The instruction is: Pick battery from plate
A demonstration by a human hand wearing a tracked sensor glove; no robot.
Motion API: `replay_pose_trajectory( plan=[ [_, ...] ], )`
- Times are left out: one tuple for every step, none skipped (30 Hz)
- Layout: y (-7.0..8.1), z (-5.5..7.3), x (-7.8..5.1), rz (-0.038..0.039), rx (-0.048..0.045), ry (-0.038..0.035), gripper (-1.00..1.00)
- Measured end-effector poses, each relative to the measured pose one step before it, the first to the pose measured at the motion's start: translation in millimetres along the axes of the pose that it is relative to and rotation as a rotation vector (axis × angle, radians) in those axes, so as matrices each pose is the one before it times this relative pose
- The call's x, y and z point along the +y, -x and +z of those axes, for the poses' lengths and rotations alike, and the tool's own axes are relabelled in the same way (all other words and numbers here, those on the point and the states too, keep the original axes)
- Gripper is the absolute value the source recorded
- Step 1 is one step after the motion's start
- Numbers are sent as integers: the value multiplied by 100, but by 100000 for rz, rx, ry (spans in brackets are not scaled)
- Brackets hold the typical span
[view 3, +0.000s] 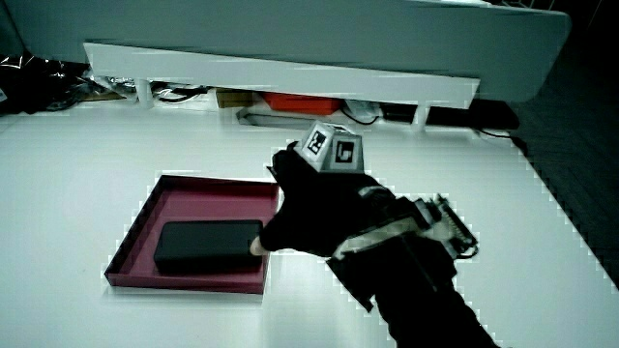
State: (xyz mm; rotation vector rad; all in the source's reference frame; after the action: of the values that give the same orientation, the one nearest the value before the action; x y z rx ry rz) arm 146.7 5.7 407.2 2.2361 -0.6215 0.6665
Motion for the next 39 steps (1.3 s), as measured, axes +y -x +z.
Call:
replay_pose_trajectory(
  plan=[
    [234,-206,484,1508,2768,885,0],
    [221,-208,490,1508,2768,885,0],
    [208,-209,495,1508,2768,885,0],
    [226,-247,589,-1481,341,1624,0],
    [234,-238,590,-1481,341,1624,0],
    [242,-229,590,-1481,341,1624,0],
    [650,166,351,-759,-4586,-641,0],
    [645,194,347,-759,-4586,-641,0],
    [638,221,344,-759,-4586,-641,0],
    [630,248,341,-759,-4586,-641,0],
    [56,-242,557,-235,727,1159,0],
    [56,-235,560,-235,727,1159,0],
    [-73,-395,654,304,940,967,0],
    [-79,-388,658,304,940,967,0],
    [-124,-408,625,-298,141,738,0],
    [-123,-403,629,-298,141,738,0],
    [-121,-398,632,-298,141,738,0],
    [-120,-393,635,-298,141,738,0],
    [-171,-247,415,-958,312,876,0],
    [-167,-243,418,-958,312,876,0],
    [-164,-239,422,-958,312,876,0],
    [-161,-234,426,-958,312,876,0],
    [-157,-230,429,-958,312,876,0],
    [-154,-226,433,-958,312,876,0],
    [-151,-222,436,-958,312,876,0],
    [10,-143,237,330,446,865,0],
    [-281,-359,416,-593,1497,1336,0],
    [-175,-257,316,-1270,282,886,0],
    [35,-131,228,581,480,-2,0],
    [-60,-171,279,-254,549,913,0],
    [-57,-105,176,-243,466,494,0],
    [-256,-224,304,-1544,-130,-181,0],
    [47,-45,74,357,187,-7,0],
    [-118,-159,214,-58,169,1161,0],
    [-168,-137,271,-1994,-737,-543,0],
    [259,94,-124,1676,936,-115,0],
    [-146,-216,301,-386,228,533,0],
    [-233,-318,355,-1596,-825,1079,5],
    [77,-83,37,543,82,-27,9]
  ],
)
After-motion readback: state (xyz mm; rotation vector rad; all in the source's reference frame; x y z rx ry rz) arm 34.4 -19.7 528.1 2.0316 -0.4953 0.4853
